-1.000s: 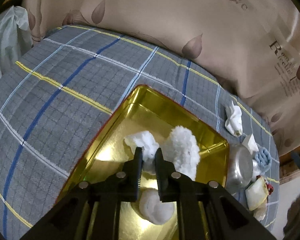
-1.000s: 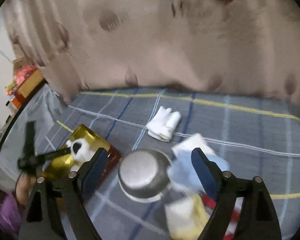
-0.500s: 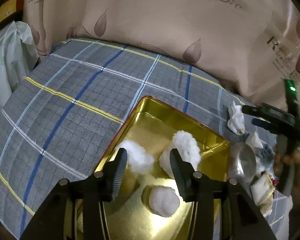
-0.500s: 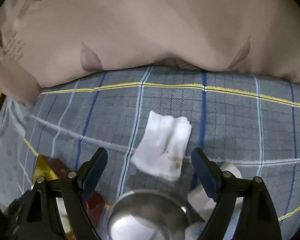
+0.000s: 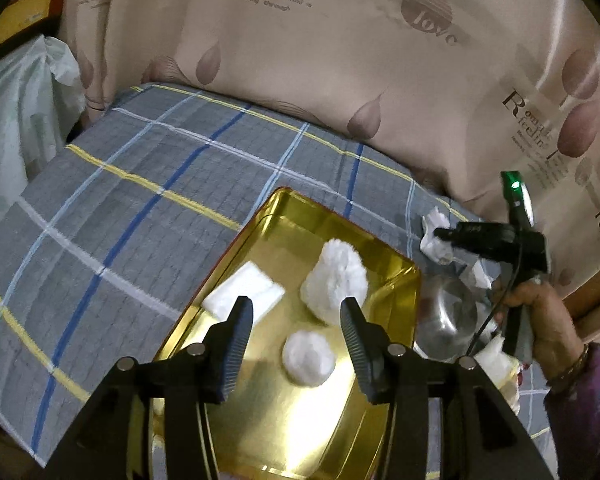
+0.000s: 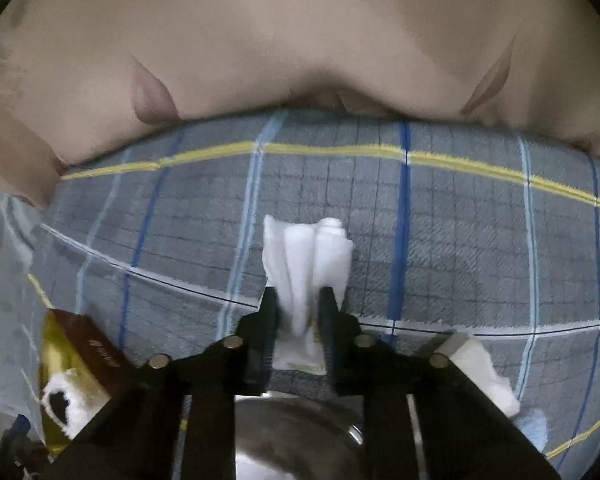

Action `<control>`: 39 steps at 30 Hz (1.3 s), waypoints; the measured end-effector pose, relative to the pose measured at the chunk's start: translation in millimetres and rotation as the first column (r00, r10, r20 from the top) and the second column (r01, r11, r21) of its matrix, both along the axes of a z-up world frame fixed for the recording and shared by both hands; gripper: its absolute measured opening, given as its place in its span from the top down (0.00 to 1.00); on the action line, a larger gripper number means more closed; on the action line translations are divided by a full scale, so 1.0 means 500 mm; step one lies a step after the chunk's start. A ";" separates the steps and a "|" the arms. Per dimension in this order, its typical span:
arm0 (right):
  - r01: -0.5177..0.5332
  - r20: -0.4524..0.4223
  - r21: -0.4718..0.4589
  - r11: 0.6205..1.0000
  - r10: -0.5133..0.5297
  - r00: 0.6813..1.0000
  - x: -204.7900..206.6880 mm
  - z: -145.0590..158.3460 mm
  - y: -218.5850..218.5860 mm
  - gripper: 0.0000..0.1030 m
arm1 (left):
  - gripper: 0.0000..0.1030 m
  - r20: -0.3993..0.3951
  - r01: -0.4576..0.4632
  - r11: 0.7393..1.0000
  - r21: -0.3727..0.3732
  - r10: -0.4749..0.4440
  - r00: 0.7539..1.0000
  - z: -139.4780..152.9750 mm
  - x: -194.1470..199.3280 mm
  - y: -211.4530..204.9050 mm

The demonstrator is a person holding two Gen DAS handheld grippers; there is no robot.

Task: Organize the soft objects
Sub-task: 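Carry the white socks into the tin and open the right gripper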

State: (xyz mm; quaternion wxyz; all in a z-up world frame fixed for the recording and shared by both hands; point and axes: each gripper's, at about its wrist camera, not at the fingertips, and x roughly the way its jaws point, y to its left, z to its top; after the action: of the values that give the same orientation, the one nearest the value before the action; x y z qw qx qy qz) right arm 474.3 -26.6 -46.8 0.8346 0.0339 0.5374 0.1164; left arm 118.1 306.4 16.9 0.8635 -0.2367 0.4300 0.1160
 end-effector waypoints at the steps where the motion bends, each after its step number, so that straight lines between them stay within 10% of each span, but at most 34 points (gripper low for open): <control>1: -0.007 0.026 0.016 1.000 0.007 1.000 -0.010 0.016 -0.005 0.83 | 0.55 -0.001 -0.009 1.000 0.006 0.009 1.000 0.001 -0.012 0.000; 10: -0.195 0.163 0.217 0.957 0.161 0.973 -0.157 0.169 0.052 0.83 | 0.55 -0.027 -0.058 0.998 0.029 0.058 0.998 0.017 -0.120 0.003; 19: -0.421 0.121 0.299 0.856 0.403 0.907 -0.283 0.166 0.279 0.83 | 0.55 -0.017 -0.085 0.996 0.039 0.085 0.996 0.050 -0.213 -0.018; 39: -0.358 -0.019 0.080 0.930 0.360 0.933 -0.256 -0.004 0.385 0.83 | 0.55 -0.054 -0.092 0.992 0.083 0.097 0.994 0.029 -0.245 -0.005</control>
State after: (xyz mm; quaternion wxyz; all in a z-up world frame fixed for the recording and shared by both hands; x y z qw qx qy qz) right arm 346.1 165.9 -49.0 0.7882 -0.0314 0.5438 0.2864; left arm -4.4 303.9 31.4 0.8530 -0.2184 0.4383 0.1808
